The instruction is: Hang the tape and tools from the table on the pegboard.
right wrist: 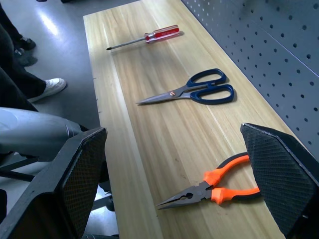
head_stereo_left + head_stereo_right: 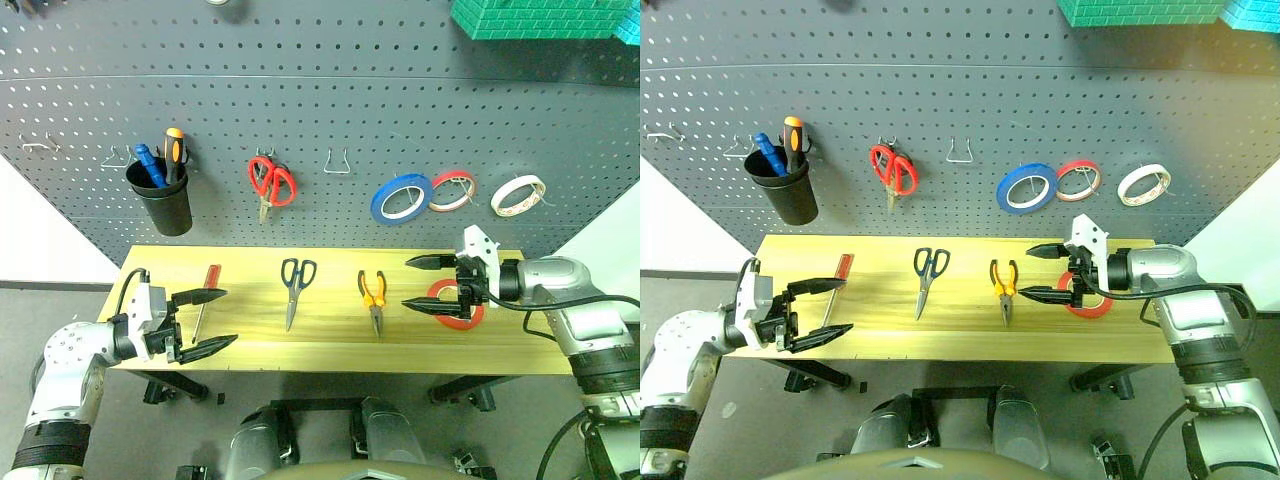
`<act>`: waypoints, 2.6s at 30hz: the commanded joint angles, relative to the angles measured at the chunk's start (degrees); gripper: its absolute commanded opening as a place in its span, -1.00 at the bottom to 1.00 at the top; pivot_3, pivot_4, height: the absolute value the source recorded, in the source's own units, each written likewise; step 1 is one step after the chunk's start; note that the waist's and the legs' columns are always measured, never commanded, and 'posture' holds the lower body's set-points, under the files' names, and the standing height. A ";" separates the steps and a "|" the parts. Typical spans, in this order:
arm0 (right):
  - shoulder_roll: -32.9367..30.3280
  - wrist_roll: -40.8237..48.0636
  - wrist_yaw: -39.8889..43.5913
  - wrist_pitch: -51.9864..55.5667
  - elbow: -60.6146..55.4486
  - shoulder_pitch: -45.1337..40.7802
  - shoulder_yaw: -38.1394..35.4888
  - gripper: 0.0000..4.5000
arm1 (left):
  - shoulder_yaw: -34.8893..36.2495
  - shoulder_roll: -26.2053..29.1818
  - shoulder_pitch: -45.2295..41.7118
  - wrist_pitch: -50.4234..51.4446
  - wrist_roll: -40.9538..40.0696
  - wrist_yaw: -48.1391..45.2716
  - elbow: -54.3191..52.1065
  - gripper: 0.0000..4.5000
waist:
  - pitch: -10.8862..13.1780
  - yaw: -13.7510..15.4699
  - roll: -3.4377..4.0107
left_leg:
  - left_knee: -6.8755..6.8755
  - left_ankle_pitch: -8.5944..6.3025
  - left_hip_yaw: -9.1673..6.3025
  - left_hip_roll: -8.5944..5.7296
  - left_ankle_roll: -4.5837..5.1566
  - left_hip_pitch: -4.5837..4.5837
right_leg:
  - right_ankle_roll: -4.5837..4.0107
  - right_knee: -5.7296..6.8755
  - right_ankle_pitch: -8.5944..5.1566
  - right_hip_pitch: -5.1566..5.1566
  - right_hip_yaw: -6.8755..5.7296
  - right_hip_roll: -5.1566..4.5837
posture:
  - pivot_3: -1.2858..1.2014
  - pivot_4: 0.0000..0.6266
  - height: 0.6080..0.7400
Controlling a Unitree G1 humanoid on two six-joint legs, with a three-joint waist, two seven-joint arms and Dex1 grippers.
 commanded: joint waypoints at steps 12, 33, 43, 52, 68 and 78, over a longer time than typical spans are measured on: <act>-0.13 -1.13 -0.78 -0.14 2.26 -2.01 -0.08 1.00 | 1.30 0.49 -1.72 -0.78 -0.71 1.03 -0.68 0.99 | 0.00 0.12 0.00 | 0.00 0.00 0.00 0.00 0.00 0.00 | 0.00 0.00 0.00 0.00 0.00 0.01 | -0.04 -0.67 0.84; -1.64 -14.77 -15.99 5.01 8.03 -3.19 2.54 1.00 | -8.09 -3.02 -7.79 7.57 6.29 12.67 -9.15 0.99 | 2.38 0.03 0.09 | 0.04 0.01 0.00 0.00 0.01 0.05 | -0.02 0.05 0.00 0.05 0.03 -0.06 | -0.08 -0.27 0.84; -3.63 -14.18 -17.22 19.21 1.64 -1.75 3.10 1.00 | -17.86 -7.77 -16.72 4.56 16.87 17.19 -0.17 0.99 | 7.35 -0.13 0.14 | 0.29 0.04 0.00 0.00 0.06 0.06 | -0.02 0.47 0.00 0.19 0.13 -0.12 | -0.11 0.05 0.84; -0.68 -17.57 -24.19 19.88 8.19 -5.71 4.08 1.00 | -22.61 -14.64 -26.57 5.77 21.37 20.73 7.46 0.99 | 10.51 -0.38 -0.03 | 0.44 0.12 0.02 0.01 0.19 -0.13 | -0.01 0.52 0.00 0.03 0.18 -0.15 | -0.14 0.17 0.84; 4.58 -21.03 -28.25 18.50 24.97 -13.82 5.83 1.00 | -27.09 -19.02 -31.56 16.40 24.91 23.73 1.51 0.99 | 12.28 -0.50 -0.02 | 0.38 0.15 0.15 0.02 0.20 -0.14 | 0.19 0.62 0.06 -0.03 0.24 -0.13 | -0.12 0.20 0.84; 6.24 -24.34 -29.37 15.29 28.37 -14.20 8.39 0.76 | -27.83 -18.89 -32.38 20.40 24.85 23.64 -2.19 1.00 | 12.28 -0.60 -0.02 | 0.36 0.15 0.17 0.03 0.18 -0.12 | 0.24 0.61 0.07 -0.02 0.26 -0.10 | -0.10 0.11 0.84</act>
